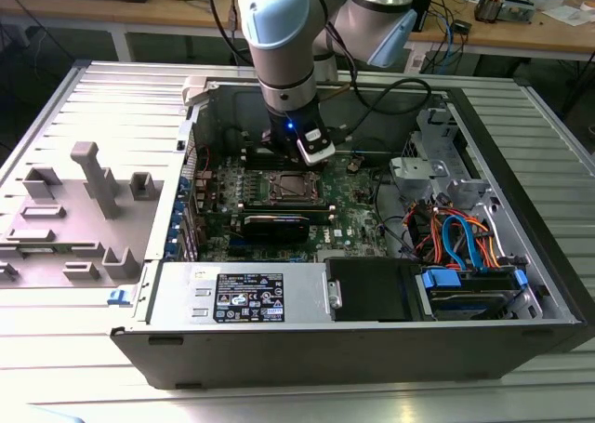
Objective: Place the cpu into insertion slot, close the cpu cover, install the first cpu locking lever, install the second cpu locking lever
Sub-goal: 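Install the first cpu locking lever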
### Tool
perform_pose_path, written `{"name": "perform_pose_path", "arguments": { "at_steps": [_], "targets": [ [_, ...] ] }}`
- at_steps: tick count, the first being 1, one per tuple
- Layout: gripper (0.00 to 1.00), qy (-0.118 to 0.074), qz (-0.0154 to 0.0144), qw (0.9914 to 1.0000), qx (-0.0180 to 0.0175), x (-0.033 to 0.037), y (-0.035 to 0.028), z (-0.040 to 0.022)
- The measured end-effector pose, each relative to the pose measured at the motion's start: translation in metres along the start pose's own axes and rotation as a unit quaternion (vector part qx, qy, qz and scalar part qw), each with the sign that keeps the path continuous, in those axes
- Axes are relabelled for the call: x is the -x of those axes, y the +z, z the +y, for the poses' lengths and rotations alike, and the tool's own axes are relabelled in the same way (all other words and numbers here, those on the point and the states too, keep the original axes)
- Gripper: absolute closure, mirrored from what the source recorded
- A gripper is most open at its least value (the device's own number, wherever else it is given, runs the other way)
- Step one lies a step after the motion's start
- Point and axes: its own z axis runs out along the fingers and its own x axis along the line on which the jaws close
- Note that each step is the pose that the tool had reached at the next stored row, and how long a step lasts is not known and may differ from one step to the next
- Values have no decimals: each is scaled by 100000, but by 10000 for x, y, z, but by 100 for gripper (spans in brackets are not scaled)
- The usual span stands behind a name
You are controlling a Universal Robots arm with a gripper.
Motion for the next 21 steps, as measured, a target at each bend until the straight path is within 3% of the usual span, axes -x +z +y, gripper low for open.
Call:
{"name": "perform_pose_path", "arguments": {
  "at_steps": [6,10,12,20,21],
  "targets": [
    [89,-53,-647,99997,454,-9,18,-22],
    [89,-55,-707,99996,535,-4,-4,-17],
    [89,-64,-690,99996,507,14,-96,3],
    [89,-59,-694,99996,503,46,-271,42],
    [89,-59,-691,99996,505,56,-323,53]
  ]
}}
